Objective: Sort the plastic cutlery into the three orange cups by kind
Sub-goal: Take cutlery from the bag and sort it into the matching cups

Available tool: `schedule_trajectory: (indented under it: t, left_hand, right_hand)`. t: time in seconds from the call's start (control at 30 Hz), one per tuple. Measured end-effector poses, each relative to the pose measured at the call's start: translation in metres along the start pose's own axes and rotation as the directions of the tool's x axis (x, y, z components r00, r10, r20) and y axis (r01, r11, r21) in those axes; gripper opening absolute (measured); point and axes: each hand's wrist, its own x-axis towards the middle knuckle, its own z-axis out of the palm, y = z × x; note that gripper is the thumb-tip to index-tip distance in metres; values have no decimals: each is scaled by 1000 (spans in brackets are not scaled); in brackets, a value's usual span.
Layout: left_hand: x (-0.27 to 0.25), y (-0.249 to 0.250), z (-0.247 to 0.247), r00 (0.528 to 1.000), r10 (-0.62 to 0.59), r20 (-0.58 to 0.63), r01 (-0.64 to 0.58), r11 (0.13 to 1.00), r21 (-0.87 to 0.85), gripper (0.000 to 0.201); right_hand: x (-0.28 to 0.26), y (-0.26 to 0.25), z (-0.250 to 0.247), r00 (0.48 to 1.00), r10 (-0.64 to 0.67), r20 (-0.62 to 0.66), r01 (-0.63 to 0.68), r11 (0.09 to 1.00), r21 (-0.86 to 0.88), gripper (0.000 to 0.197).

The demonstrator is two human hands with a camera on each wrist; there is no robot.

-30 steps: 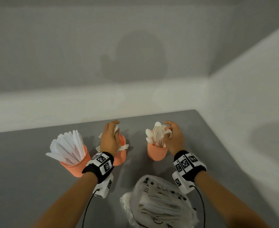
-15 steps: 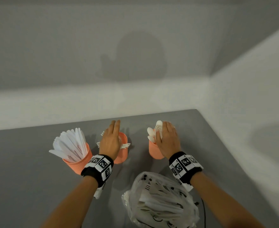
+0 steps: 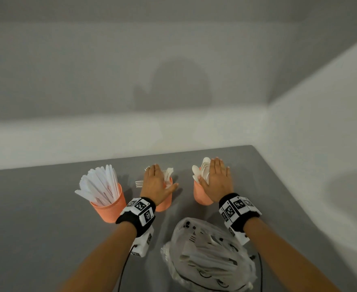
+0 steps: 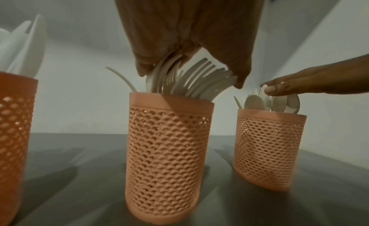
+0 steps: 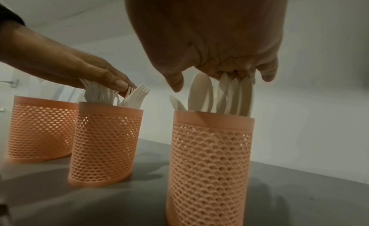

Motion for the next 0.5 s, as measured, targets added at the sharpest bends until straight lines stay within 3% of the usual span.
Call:
schedule_trajectory:
  t: [0.1,0.2,0.27,0.33,0.37,0.43,0.5]
  left_hand:
    - [-3,5,3,1000,1,9,-1,1000,-29,85]
    - [-3,5,3,999,-13,35,13,1000,4,90]
    - [-5,6,-1,999,-19,39,17,999,36,97]
    - [-8,8,-7,997,54,-47,-54,999,2,97]
    - [-11,10,-12,989,101,-106,-108,992,-62,92]
    - [-23,18,-22,968,154,-200,-204,944,-260,70]
    - [-39,27,-29,962,161,-221,-241,882,-405,48]
  right_hand:
    - [0,1,-4,999,44,32,-44,999,-7,82]
    - [-8,-2,-12,996,67,56,-72,993,90,79]
    - [-19,-5,-17,1000,11,-13,-9,987,161,76]
    - [-35,-11,-29,988,-99,-117,131,945,301,62]
    - [-46,-15,-37,980,-156,-122,194,883,428,47]
    - [-71,-23,-48,959,-285,-14,235,762,604,19]
    - [-91,-26,-50,917,-375,136,233,780,581,16]
